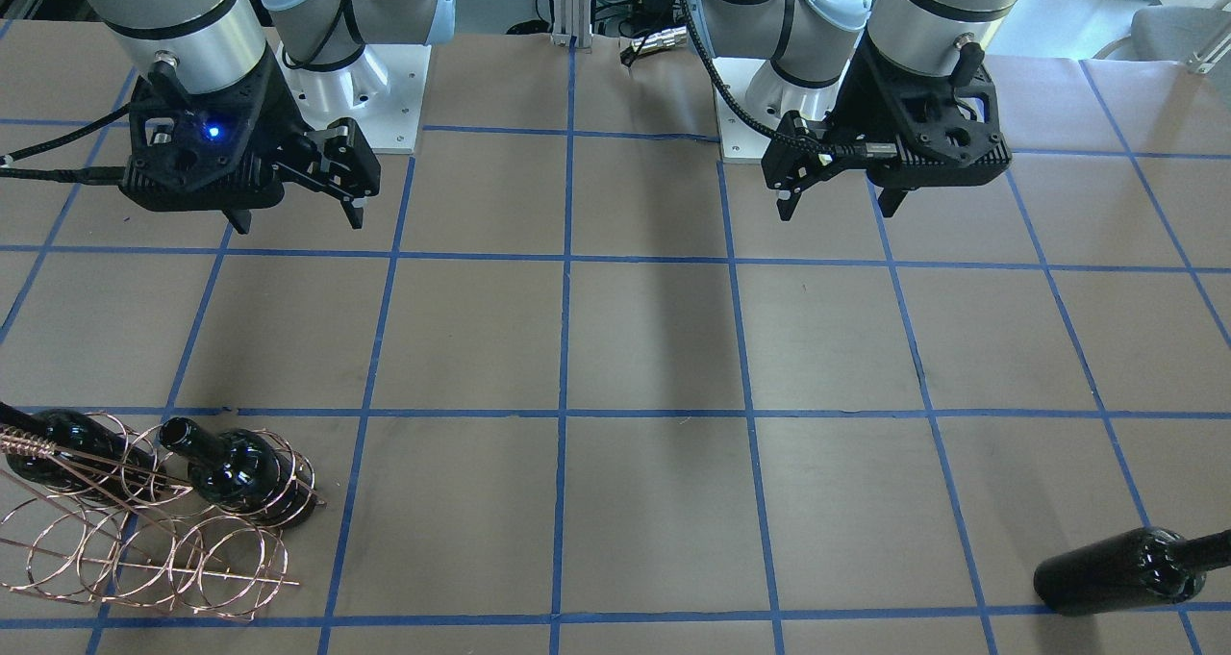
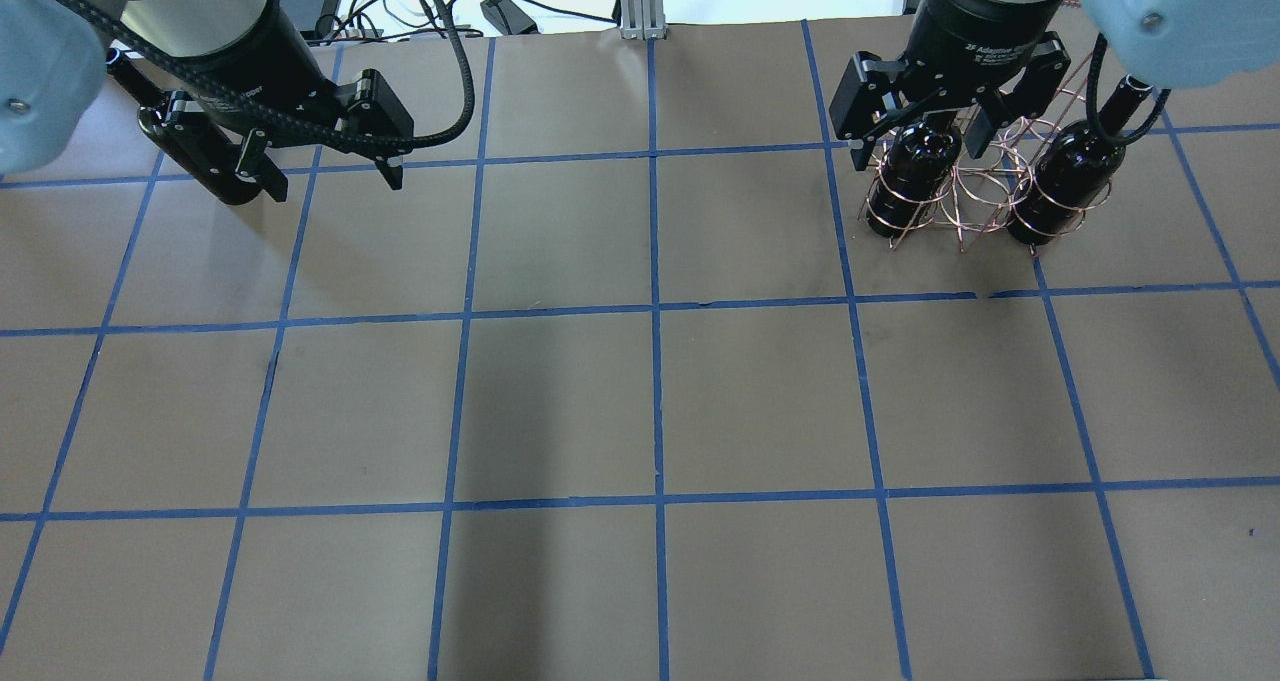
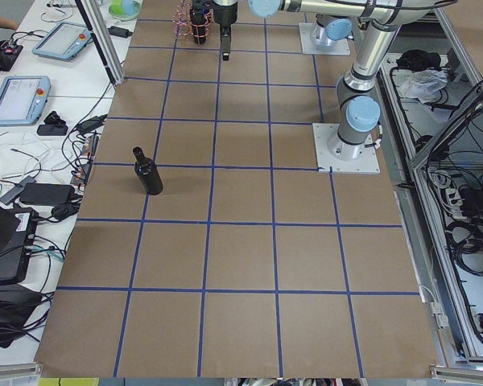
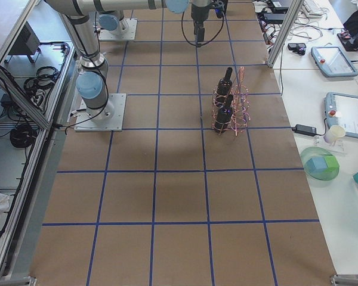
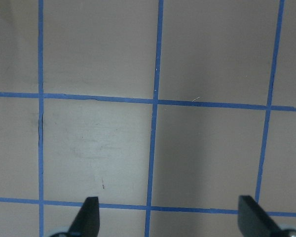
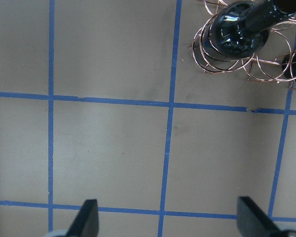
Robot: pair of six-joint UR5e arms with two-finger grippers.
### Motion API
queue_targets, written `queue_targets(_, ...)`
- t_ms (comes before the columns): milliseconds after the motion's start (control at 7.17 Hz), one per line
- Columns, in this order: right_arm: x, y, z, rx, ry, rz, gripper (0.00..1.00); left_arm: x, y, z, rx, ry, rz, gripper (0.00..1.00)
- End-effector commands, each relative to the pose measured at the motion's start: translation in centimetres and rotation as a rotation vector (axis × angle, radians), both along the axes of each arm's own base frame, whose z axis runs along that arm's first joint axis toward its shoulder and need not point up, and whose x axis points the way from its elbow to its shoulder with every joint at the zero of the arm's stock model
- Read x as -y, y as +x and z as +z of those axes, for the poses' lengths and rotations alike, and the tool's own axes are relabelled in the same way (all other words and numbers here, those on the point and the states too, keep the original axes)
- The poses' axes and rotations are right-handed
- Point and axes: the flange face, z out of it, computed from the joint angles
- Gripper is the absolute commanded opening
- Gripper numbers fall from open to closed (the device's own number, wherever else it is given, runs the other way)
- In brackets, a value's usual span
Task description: Place wine into wine basket
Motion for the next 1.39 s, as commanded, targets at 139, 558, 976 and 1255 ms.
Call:
queue_targets(139,0.1,0.0,0.0,-0.003,-0.001,-0.002,1.00,-0.2,0.1,0.2,0.008,-0.007,-0.006,1.00)
queue_targets(558,0.0,-0.1,-0.1,-0.009,0.000,-0.002,1.00,1.8,5.6,2.3,0.122,-0.128,-0.142,1.00)
queue_targets(976,0.1,-0.1,0.0,-0.012,-0.001,0.000,1.00,4.9,20.0,0.3,0.065,-0.243,-0.059,1.00)
queue_targets(1255,-0.1,-0.1,0.1,-0.012,-0.003,-0.002,1.00,6.8,27.1,-2.1,0.011,-0.323,-0.067,1.00)
